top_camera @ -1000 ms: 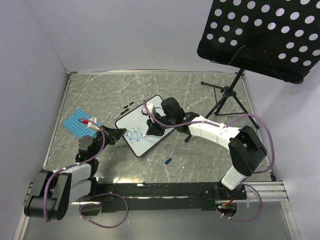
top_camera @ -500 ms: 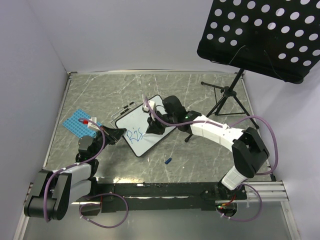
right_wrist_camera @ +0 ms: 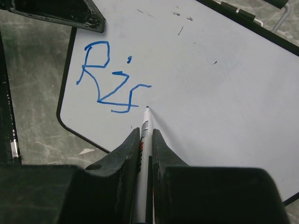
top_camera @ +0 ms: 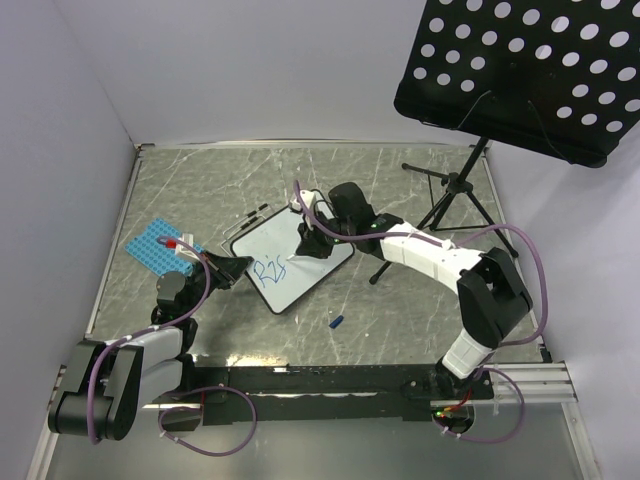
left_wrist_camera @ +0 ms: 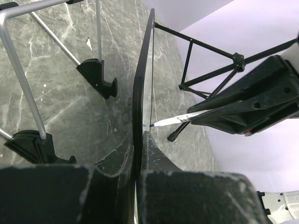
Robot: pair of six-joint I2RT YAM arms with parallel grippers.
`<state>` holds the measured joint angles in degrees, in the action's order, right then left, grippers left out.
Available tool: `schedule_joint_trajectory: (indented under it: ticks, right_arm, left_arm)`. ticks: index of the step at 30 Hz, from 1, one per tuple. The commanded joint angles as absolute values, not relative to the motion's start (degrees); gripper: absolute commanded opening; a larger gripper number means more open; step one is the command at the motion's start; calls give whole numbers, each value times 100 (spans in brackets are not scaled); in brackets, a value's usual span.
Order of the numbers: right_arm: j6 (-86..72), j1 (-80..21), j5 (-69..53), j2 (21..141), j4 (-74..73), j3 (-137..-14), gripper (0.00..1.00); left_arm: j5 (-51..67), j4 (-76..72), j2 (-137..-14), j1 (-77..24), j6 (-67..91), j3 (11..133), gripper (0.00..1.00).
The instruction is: Write a sentence on the whiteboard
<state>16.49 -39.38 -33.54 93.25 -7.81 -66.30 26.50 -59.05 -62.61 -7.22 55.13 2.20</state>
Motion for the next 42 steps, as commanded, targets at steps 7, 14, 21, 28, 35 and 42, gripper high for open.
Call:
schedule_joint_trajectory:
  ticks: [7, 14, 21, 28, 35, 42]
  right_arm:
    - [1644, -3911, -3130, 9589, -589, -7005, 0]
    - [1635, -3744, -2936, 9606, -607, -7014, 0]
    - [1574, -3735, -2848, 9659, -501, -7101, 0]
    - [1459, -3753, -2856, 9808, -518, -7400, 0]
    - [1450, -3876, -3015, 9844, -571, -7383, 0]
    - [1538, -4034, -3208, 9712, -668, -7146, 0]
  left_arm:
    - [2821, -6328, -6188, -747, 5370, -70, 1]
    - [2813, -6381, -6231, -756, 5370, -79, 1]
    - [2830, -6434, -6275, -756, 5388, -88, 1]
    - [2848, -6469, -6319, -756, 5397, -79, 1]
    - [2848, -6548, -6381, -756, 5397, -97, 1]
    - [2830, -6504, -6337, -756, 5388, -88, 1]
